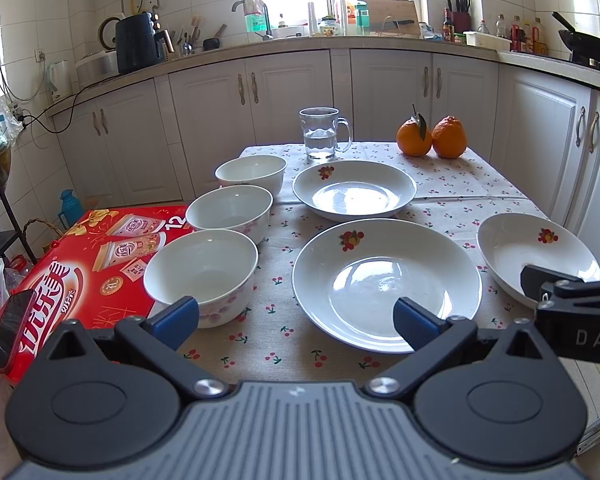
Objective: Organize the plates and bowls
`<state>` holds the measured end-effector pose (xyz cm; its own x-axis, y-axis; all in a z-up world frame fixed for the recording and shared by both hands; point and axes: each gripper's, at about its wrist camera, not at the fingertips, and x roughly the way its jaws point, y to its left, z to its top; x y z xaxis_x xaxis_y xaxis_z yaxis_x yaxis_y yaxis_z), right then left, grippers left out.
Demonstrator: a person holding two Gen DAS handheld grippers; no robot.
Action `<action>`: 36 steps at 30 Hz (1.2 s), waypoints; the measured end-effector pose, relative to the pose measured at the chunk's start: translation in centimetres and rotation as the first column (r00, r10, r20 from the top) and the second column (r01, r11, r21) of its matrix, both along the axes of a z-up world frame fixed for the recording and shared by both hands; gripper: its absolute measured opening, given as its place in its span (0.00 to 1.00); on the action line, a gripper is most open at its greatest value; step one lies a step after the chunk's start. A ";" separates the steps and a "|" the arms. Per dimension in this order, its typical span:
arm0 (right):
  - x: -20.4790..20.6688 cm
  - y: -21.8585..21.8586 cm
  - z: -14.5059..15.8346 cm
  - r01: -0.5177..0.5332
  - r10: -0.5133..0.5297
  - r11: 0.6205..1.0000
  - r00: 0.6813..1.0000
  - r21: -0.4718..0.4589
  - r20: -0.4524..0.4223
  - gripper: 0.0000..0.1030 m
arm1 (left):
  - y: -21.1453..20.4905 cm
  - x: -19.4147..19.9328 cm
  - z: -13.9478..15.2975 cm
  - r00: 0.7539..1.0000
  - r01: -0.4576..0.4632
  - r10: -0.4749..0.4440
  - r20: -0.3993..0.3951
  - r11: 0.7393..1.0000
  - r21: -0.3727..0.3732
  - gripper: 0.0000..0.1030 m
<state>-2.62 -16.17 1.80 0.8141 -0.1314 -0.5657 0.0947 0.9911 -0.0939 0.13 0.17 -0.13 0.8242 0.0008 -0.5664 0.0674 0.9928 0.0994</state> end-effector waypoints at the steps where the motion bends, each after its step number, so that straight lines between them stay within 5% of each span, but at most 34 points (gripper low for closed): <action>1: 0.0 0.0 0.0 0.000 0.000 1.000 1.000 0.000 0.000 1.00 | 0.0 0.0 0.0 1.000 0.000 0.000 0.000 1.000 0.000 0.99; 36: -0.1 -0.2 0.3 -0.005 0.005 1.000 1.000 0.000 0.006 1.00 | 0.0 0.1 -0.1 1.000 0.001 -0.001 -0.001 1.000 0.004 0.99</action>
